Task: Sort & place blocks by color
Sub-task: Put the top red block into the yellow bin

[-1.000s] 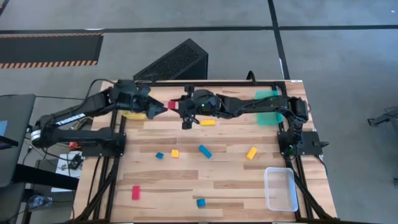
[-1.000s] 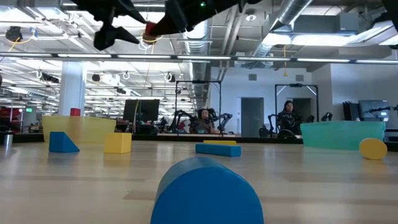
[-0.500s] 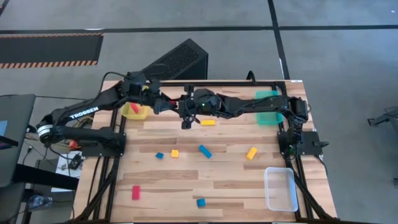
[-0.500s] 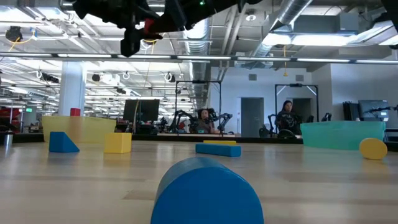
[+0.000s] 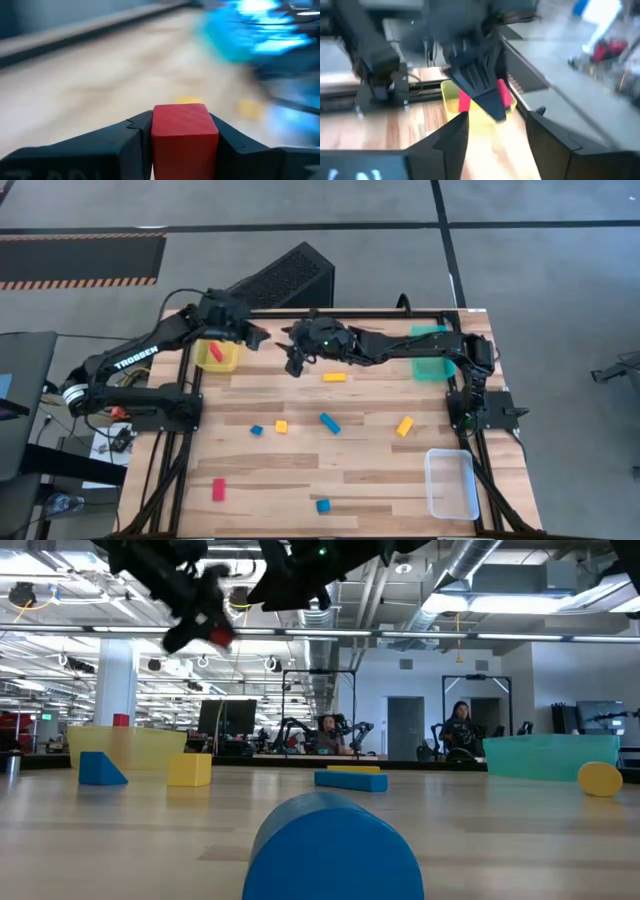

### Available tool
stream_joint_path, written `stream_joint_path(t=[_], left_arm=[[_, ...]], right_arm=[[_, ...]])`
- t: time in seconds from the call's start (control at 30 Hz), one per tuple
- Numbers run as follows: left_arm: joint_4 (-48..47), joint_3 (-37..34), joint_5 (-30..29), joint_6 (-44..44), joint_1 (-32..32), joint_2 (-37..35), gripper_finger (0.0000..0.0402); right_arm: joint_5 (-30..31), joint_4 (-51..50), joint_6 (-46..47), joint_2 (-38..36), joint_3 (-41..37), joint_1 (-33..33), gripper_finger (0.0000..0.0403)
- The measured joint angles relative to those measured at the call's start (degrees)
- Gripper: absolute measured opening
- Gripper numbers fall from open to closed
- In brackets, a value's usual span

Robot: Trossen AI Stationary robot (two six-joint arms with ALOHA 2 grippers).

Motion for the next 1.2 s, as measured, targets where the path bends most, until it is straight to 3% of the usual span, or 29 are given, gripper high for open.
stream_joint_path(t=[0.2,0.53,0.77,0.97,1.2], left_arm=[[-20.91,-0.06,-20.80,1.20,3.66,1.97,0.0101],[-37.00,-0.05,-31.99,-2.08,7.70,2.13,0.0101],[-35.23,-4.10,-33.82,-3.93,9.18,2.11,0.0101],[-28.48,-11.05,-30.99,-5.07,11.72,2.13,0.0101],[-22.20,-9.59,-32.23,-6.36,12.97,2.15,0.0107]], right_arm=[[-0.24,-5.74,7.82,0.05,-0.35,-0.32,0.0237],[-1.72,-9.46,8.24,2.93,-0.53,-0.33,0.0220],[-2.72,-7.55,8.21,3.77,-0.31,0.19,0.0216],[-2.71,-6.33,8.19,3.73,-0.31,0.17,0.0216],[-2.70,-6.31,8.02,3.71,-0.31,0.13,0.0216]])
